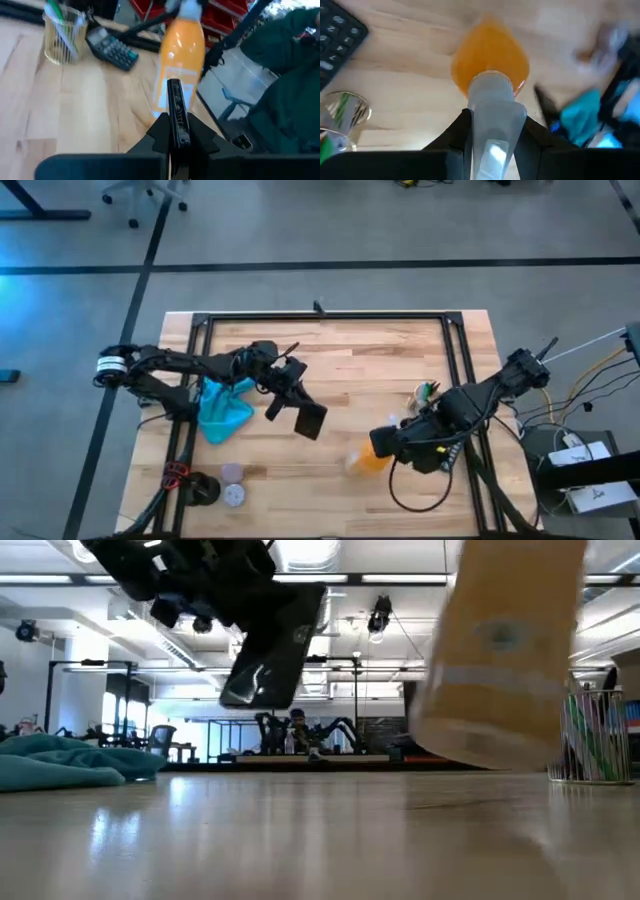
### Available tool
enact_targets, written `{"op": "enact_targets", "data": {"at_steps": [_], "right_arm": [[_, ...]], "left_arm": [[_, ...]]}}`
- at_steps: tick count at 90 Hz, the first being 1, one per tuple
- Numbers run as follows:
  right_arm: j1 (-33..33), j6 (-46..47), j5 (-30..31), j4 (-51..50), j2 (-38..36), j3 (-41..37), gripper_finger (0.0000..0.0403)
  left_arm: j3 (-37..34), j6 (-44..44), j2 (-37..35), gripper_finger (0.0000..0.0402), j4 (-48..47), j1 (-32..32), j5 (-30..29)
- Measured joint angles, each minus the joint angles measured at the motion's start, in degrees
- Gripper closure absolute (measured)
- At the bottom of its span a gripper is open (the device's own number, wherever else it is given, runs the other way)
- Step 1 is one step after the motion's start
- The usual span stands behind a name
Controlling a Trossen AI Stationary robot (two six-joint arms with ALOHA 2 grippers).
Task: Apply microfiber cloth
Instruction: Spray the front and back of the black cellphone using the orange spray bottle
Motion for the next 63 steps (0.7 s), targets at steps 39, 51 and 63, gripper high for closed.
{"op": "enact_targets", "data": {"at_steps": [39,51,63], "right_arm": [[-4.47,-26.98,-1.45,-5.70,1.99,0.31,0.0326],[-6.25,-32.14,-3.19,-6.07,1.94,0.31,0.0326],[-6.47,-33.67,-2.98,-5.65,1.94,0.60,0.0326]], "left_arm": [[8.60,0.33,6.34,0.0390,-3.60,0.15,-2.94],[10.10,0.31,8.46,0.0390,-3.64,0.19,-4.54],[11.44,-0.07,10.09,0.0390,-3.63,0.19,-4.60]]}}
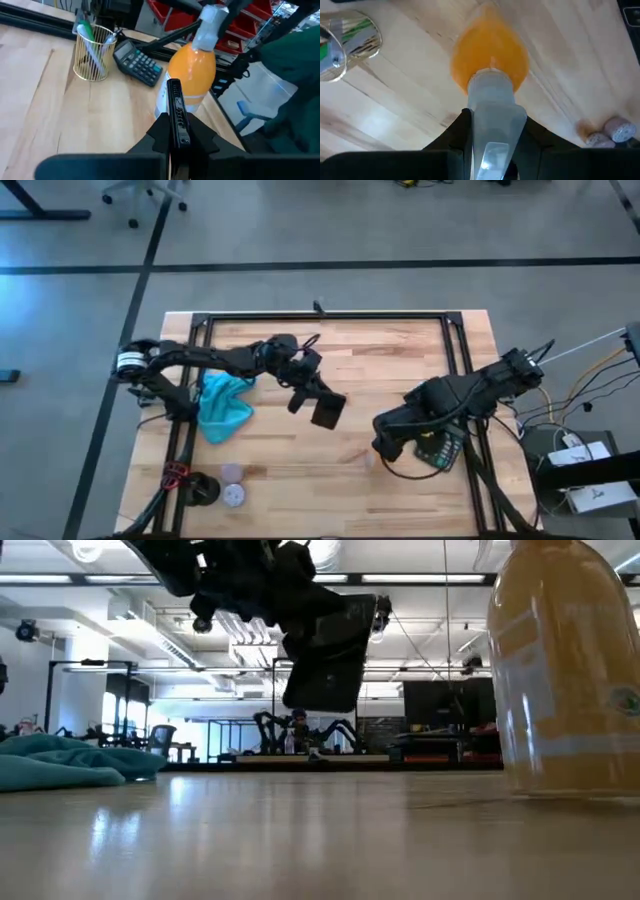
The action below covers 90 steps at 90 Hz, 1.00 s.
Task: Apply microfiber cloth
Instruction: Spray the front and back of the black cellphone using the orange spray bottle
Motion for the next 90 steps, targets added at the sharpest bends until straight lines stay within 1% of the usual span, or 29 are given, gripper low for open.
{"op": "enact_targets", "data": {"at_steps": [42,72,90], "right_arm": [[0.64,0.90,1.81,2.19,-0.09,0.56,0.0318],[1.07,3.89,1.26,2.61,0.39,0.56,0.0280],[1.73,4.79,1.98,2.58,0.33,0.56,0.0274]], "left_arm": [[0.56,0.63,-0.05,0.0390,-0.36,0.00,-0.04],[0.57,2.10,-0.10,0.0390,-1.16,0.81,-0.04],[0.57,2.10,-0.12,0.0390,-1.20,0.74,-0.02]]}}
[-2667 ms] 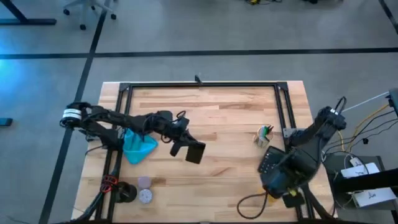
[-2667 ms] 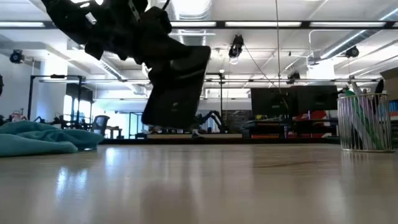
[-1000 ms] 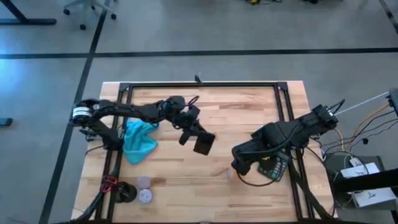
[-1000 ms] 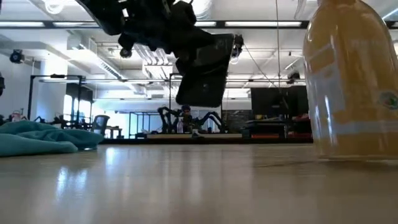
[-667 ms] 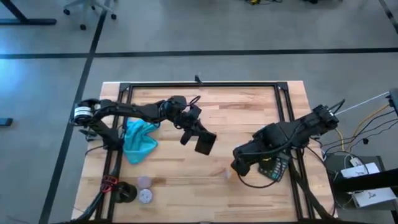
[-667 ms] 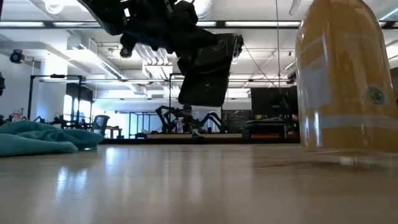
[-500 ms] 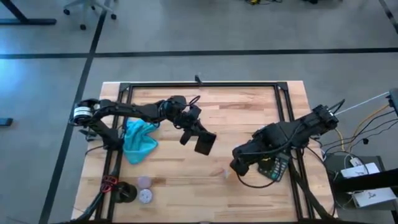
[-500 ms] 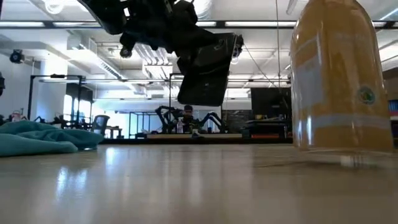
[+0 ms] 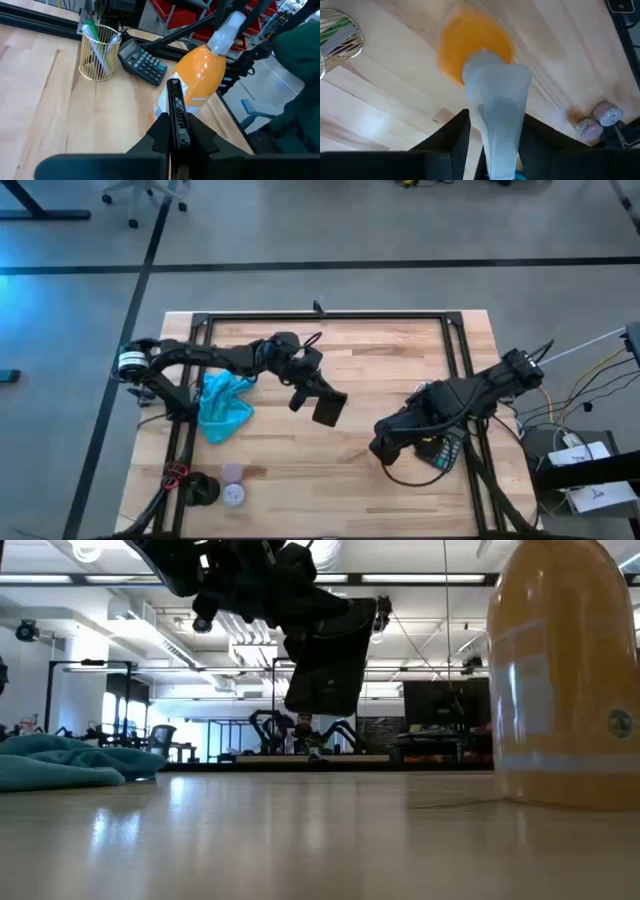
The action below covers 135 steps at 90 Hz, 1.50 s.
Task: Apply microfiber cloth
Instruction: Spray the front and back of the black cellphone using the orange spray bottle
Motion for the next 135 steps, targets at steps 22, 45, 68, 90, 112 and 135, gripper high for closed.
{"op": "enact_targets", "data": {"at_steps": [22,45,68,90,112,135], "right_arm": [[2.36,7.98,3.13,-0.28,-2.20,1.05,0.0282],[3.22,34.55,4.07,1.08,-4.92,5.58,0.0288],[3.36,82.82,12.13,4.35,-5.79,13.14,0.0275],[2.16,115.81,14.35,-7.04,-6.60,10.61,0.0300],[5.56,135.60,10.16,-6.45,-10.55,-5.53,0.0345],[12.90,151.69,8.11,6.40,-19.89,-25.38,0.0397]], "left_arm": [[-0.01,0.02,0.00,0.0390,-0.27,0.00,0.02],[0.00,0.24,-0.02,0.0390,-0.35,0.00,0.07],[-0.02,3.08,-0.04,0.0390,-0.43,0.00,0.03],[-0.51,8.73,-0.07,0.0390,-0.66,-0.24,0.02],[-2.42,13.31,-0.17,0.0390,0.35,-2.15,0.00],[-7.16,14.98,-0.20,0.0390,9.57,-5.62,-1.44]]}}
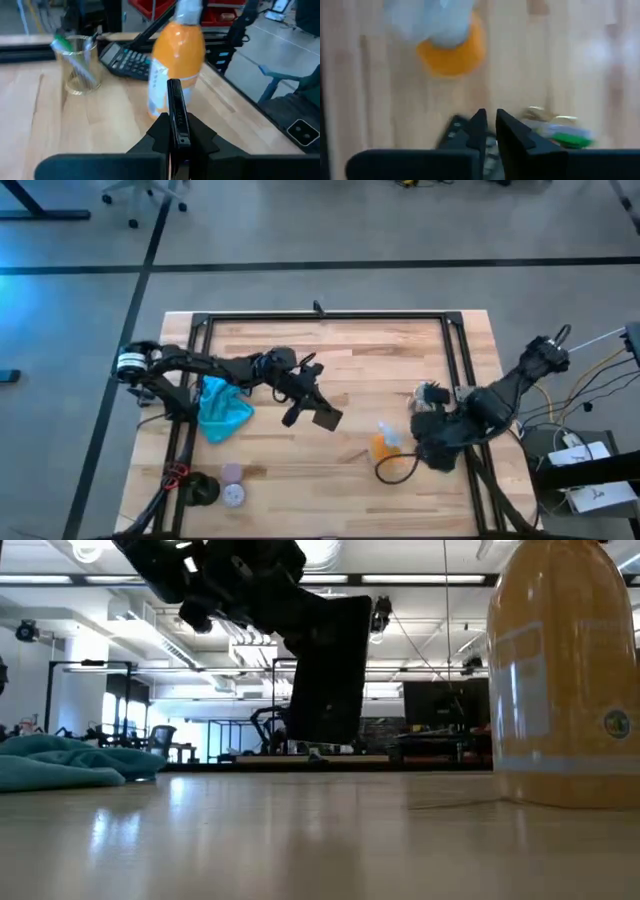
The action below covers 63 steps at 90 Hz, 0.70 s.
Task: Apply microfiber cloth
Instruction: Spray the front and back of the black cellphone using the orange spray bottle
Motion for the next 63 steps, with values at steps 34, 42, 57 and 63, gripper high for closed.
{"op": "enact_targets", "data": {"at_steps": [34,42,57,63], "right_arm": [[1.79,6.47,1.02,26.51,-3.85,-25.66,0.0403],[1.92,5.49,3.76,32.51,-2.81,-28.93,0.0403],[2.02,2.89,7.67,39.88,1.07,-32.22,0.0403],[2.01,1.88,8.62,42.38,3.72,-32.47,0.0403]], "left_arm": [[-8.91,-3.97,0.07,0.0390,18.37,-1.44,-5.86],[-8.95,-5.99,0.07,0.0390,18.51,-1.42,-8.14],[-8.90,-8.13,0.00,0.0390,17.87,-1.39,-12.20],[-8.67,-8.18,-0.17,0.0390,17.28,-1.40,-12.84]]}}
